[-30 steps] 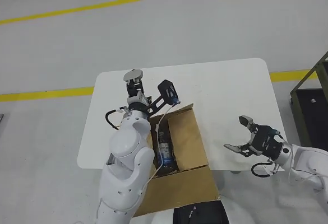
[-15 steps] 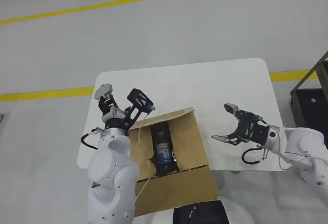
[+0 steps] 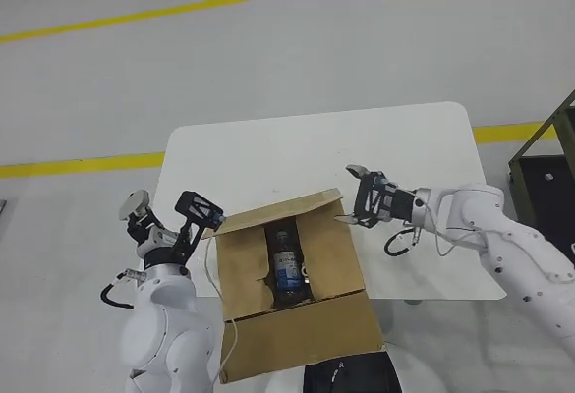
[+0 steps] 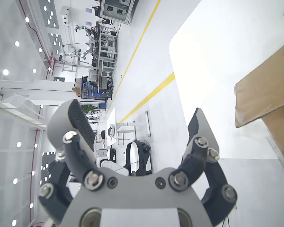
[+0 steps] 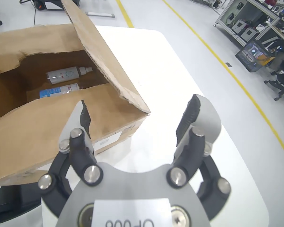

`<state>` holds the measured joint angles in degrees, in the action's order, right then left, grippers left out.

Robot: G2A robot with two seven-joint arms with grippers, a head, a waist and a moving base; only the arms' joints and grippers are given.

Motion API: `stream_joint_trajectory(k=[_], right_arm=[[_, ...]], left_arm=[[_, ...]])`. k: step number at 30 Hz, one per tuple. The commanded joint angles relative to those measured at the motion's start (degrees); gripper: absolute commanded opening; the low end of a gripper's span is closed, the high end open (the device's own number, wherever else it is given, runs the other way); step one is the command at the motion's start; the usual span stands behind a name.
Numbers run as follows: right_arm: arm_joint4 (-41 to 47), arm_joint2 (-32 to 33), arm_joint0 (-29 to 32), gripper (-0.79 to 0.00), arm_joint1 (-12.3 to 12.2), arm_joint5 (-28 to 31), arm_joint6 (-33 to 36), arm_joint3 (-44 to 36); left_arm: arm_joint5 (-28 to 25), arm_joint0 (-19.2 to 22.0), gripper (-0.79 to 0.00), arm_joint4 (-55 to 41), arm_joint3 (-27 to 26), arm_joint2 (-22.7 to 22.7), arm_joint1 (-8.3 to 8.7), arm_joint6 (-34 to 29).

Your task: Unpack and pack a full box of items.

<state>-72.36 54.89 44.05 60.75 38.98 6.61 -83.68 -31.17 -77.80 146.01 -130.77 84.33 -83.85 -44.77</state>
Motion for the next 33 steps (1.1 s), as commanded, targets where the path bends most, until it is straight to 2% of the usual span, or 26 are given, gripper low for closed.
stream_joint_trajectory(k=[1,7,18,23,33], right_arm=[[0.1,-1.6,-1.9,-0.785,0.7,-0.2,0.2,2.0],[6.3,-3.8,-5.7,-0.785,2.5,-0.4,1.1,7.5],[28.1,-3.4,-8.6,-0.785,4.6,-1.3,10.8,14.1],[35.9,-2.3,-8.9,-0.785,5.0,-2.3,12.6,16.0],[39.2,0.6,-9.0,-0.785,4.8,-4.2,15.1,18.1]], left_arm=[[0.0,-0.3,0.000,0.1,-0.2,0.3,0.04,0.3],[0.5,-0.5,0.000,0.0,-0.2,0.1,0.00,0.3],[0.4,0.6,0.000,0.5,1.1,-1.0,-0.05,0.4],[0.3,1.0,0.000,0.8,1.5,-1.8,-0.09,0.5],[-0.3,1.9,0.000,0.8,2.2,-3.8,-0.22,0.6]])
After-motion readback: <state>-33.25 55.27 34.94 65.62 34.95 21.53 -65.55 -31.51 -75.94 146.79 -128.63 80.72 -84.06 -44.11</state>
